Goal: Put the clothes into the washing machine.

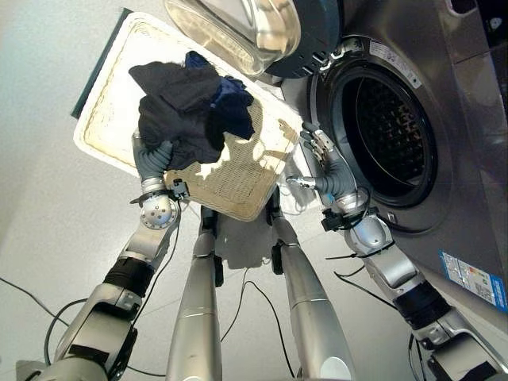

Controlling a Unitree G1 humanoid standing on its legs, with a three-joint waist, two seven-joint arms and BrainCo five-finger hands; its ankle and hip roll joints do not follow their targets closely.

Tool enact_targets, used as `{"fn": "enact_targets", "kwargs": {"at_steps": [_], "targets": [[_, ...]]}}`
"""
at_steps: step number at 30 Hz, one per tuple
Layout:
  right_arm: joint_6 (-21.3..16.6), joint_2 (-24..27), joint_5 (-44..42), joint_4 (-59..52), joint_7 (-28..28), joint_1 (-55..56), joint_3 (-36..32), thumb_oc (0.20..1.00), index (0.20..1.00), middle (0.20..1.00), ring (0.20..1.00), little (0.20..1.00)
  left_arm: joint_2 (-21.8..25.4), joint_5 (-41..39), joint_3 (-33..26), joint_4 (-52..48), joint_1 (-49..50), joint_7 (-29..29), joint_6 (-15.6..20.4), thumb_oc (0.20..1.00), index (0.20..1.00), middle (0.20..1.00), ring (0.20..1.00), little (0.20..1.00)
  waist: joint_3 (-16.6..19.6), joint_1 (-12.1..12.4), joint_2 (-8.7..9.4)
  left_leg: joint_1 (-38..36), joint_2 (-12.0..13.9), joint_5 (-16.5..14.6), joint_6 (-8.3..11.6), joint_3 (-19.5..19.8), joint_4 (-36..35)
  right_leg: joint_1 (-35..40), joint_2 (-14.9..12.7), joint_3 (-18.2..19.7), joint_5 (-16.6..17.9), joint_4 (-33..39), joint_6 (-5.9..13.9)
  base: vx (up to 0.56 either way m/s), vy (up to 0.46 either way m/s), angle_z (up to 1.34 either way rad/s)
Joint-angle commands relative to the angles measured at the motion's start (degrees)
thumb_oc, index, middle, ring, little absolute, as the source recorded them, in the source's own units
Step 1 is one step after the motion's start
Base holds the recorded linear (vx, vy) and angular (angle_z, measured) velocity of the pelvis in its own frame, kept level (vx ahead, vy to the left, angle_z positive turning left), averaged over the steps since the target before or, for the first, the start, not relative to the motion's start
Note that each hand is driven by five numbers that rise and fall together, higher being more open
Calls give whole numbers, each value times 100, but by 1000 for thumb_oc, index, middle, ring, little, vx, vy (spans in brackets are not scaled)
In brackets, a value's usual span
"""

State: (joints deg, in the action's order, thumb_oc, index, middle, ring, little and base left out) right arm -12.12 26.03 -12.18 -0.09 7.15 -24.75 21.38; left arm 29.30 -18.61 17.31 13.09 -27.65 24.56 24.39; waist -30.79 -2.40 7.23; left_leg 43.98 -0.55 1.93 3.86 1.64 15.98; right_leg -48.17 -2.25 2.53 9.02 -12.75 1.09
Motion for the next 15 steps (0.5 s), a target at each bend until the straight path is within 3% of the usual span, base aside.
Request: {"fn": "enact_targets", "kwargs": {"at_steps": [1,9,15], "targets": [[-8,229,-78,-697,-237,-54,67,1000,1000,1000,1000,1000,-217,240,145,-934,193,-1187,237,200,200,200,200,200,99,28,-564,-181,-196,708,-405,164,-757,420,287,-253,-239,-109,-3,-28,-13,10],[352,253,-51,-428,-523,-596,544,1000,1000,1000,1000,1000,8,-901,807,-1600,29,-3156,-179,200,200,200,200,200,99,163,-781,-475,-217,871,-399,209,-1065,768,189,-429,-235,41,13,-22,0,8],[530,208,47,-369,-550,-796,861,1000,1000,1000,1000,1000,75,-1399,1243,-1864,-188,-4073,-717,200,200,200,200,200,99,170,-815,-571,-230,897,-411,175,-1114,893,148,-470,-209,106,29,-5,0,1]]}}
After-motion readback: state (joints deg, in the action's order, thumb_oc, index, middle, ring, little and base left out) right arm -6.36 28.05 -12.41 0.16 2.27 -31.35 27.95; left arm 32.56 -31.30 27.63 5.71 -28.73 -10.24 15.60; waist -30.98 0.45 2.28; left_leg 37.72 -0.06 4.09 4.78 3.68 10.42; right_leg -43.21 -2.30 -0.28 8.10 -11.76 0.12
